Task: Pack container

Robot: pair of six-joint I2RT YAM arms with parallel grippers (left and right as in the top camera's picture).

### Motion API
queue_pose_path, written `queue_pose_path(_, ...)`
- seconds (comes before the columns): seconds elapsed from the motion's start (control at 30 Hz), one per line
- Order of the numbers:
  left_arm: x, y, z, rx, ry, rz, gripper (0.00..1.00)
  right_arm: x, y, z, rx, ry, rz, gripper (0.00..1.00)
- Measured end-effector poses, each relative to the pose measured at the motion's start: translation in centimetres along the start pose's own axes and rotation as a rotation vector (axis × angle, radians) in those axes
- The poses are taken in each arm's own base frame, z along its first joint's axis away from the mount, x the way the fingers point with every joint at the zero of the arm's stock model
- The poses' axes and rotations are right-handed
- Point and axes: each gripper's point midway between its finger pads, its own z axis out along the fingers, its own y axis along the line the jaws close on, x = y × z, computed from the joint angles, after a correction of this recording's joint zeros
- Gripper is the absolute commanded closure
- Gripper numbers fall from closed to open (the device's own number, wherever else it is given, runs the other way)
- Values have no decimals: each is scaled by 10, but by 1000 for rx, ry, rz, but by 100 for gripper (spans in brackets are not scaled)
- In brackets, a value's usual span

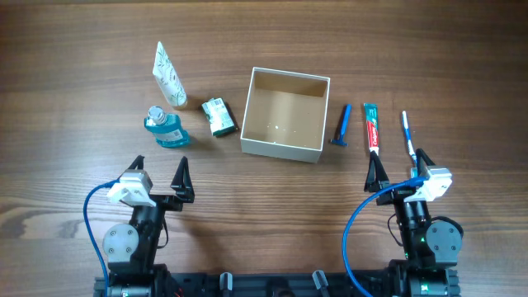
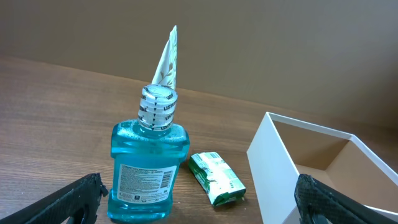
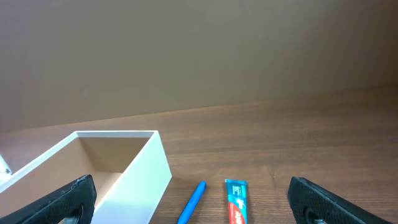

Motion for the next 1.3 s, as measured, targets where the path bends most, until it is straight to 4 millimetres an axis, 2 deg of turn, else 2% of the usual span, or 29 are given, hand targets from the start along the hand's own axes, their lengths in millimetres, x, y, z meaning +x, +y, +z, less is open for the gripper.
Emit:
queue_pose_path(0.37, -5, 3, 0, -18, -23, 3, 0, 0, 0, 0, 0, 0, 0, 0)
queue_pose_path(0.6, -44, -8, -4, 26, -184, 27, 0, 0, 0, 0, 0, 0, 0, 0)
queue_pose_path(0.77, -44, -15, -4, 65, -180, 31, 0, 0, 0, 0, 0, 0, 0, 0)
queue_pose_path(0.93, -39, -22, -8, 79, -78, 18, 0, 0, 0, 0, 0, 0, 0, 0)
queue_pose_path(1.03, -53, -28, -19, 75, -45, 12, 0, 0, 0, 0, 0, 0, 0, 0)
queue_pose_path(1.13, -78, -37, -33, 75, -45, 12, 0, 0, 0, 0, 0, 0, 0, 0)
queue_pose_path(1.3, -136, -60, -58, 121, -118, 35, 0, 0, 0, 0, 0, 0, 0, 0)
